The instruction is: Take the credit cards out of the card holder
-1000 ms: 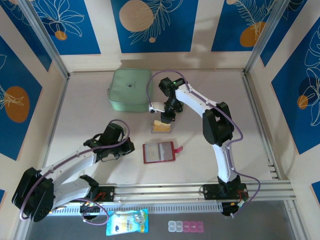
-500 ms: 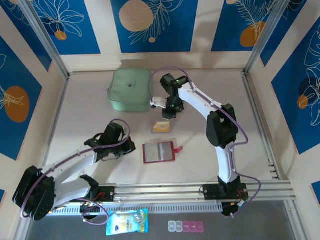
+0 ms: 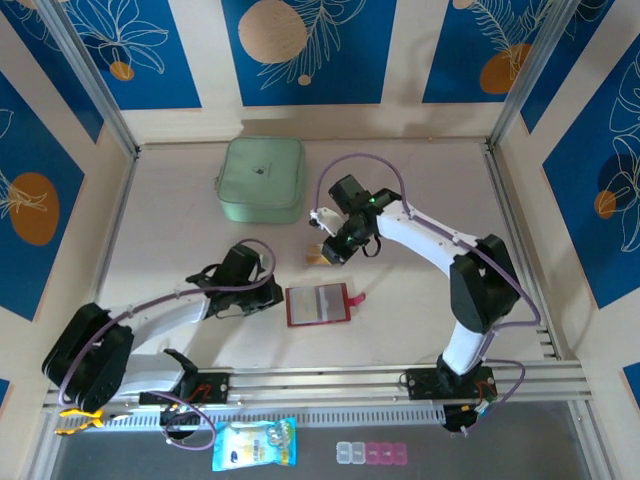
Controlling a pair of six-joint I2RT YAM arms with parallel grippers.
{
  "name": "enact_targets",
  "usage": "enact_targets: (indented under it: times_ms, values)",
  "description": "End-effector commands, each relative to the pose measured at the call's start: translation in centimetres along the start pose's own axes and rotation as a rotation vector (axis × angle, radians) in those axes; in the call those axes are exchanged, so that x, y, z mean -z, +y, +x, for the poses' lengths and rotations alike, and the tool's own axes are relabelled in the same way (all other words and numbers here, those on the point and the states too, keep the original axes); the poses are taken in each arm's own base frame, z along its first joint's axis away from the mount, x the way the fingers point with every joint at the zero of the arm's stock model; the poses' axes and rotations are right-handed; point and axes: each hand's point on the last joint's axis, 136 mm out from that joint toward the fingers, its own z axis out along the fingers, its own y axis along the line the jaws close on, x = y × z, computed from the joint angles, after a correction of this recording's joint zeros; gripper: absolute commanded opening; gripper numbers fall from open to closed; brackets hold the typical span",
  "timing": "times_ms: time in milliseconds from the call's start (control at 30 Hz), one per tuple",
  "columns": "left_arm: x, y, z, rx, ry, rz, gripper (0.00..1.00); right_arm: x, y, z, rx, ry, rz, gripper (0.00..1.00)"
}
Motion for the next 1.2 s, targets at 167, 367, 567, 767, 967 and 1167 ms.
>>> enact_targets:
  times_ms: [167,367,567,767,967,1167]
  values:
    - [-1.6,-2.4,0.8,-0.032,0.022,0.041,0.04,0.1,2.2,0.6,-0.472,-0.155,-0.107,0.10]
    - [-1.9,-1.2,1.7,-0.034,0.028,-0.018,0.02,0.0,3.4,2.3,-0.610,-0.150,-0.137,0.10]
    - [-2.1,0.1,1.9,-0.040,0.029,-0.073,0.00,-0.3,3.7,4.0,-0.682,-0.078,-0.125,0.12]
    - [-2.6,1.0,2.1,-0.041,0.035,-0.101,0.00,-0.8,3.9,4.6,-0.710,-0.064,-0.137,0.21]
    - [-3.0,1.6,2.3,-0.036,0.045,-0.117,0.00,-1.4,4.5,4.5,-0.717,-0.057,-0.149,0.29]
    - [-2.7,1.9,2.0,-0.049,0.033,-0.141,0.00,-2.8,5.4,4.3,-0.745,-0.043,-0.192,0.36]
